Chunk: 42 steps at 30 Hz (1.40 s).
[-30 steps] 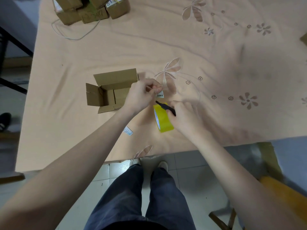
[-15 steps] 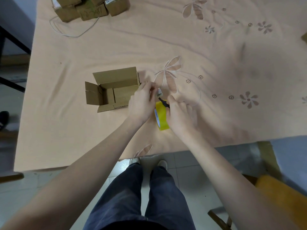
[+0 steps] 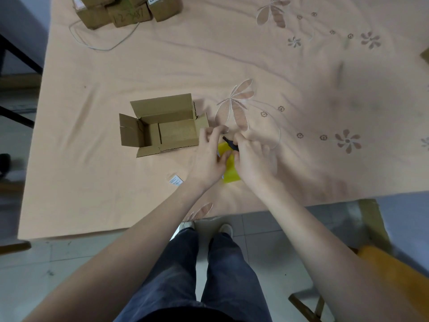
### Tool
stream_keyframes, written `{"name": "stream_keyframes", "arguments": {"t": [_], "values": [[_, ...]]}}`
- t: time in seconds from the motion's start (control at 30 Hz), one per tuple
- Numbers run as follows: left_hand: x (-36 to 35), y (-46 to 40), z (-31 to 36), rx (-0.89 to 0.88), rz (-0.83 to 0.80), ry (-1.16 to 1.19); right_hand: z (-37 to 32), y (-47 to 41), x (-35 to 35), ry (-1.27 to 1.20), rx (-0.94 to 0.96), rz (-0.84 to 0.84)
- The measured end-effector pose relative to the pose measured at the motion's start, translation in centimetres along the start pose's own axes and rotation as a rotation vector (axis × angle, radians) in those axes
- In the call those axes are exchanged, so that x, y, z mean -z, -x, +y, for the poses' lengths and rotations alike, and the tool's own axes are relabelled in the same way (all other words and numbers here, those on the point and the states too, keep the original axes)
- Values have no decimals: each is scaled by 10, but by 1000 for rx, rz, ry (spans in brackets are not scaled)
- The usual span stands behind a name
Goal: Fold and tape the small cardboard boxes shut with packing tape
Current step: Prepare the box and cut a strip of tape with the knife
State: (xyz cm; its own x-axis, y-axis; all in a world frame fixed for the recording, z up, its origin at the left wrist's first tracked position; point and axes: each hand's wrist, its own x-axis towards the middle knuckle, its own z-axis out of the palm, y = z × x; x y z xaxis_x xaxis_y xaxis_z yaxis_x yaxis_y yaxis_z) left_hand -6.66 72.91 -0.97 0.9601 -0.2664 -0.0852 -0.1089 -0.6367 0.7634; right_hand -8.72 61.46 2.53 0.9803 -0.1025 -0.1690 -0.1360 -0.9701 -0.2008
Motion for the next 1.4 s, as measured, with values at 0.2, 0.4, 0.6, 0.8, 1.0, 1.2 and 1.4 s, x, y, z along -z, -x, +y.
{"name": "stream_keyframes", "arguments": {"t": [0.2, 0.4, 0.6, 0.8, 1.0, 1.2, 1.4], "values": [[-6, 5, -10, -86, -7, -22, 0, -2, -3, 21, -4, 6], [-10, 7, -14, 0, 30, 67, 4, -10, -13, -207, -156, 6], [-1, -4, -16, 130, 19, 172, 24, -17, -26, -897, -564, -61], [4, -6, -19, 113, 12, 188, 14, -22, -30, -1074, -619, -147], [18, -17, -11, 273, 253, 382, 14, -17, -34, -1153, -569, -208], [37, -30, -14, 515, 367, 591, 30, -6, -27, -1231, -488, -206], [78, -19, -28, 243, 40, 633, 40, -1, -19, -1171, -378, -155]]}}
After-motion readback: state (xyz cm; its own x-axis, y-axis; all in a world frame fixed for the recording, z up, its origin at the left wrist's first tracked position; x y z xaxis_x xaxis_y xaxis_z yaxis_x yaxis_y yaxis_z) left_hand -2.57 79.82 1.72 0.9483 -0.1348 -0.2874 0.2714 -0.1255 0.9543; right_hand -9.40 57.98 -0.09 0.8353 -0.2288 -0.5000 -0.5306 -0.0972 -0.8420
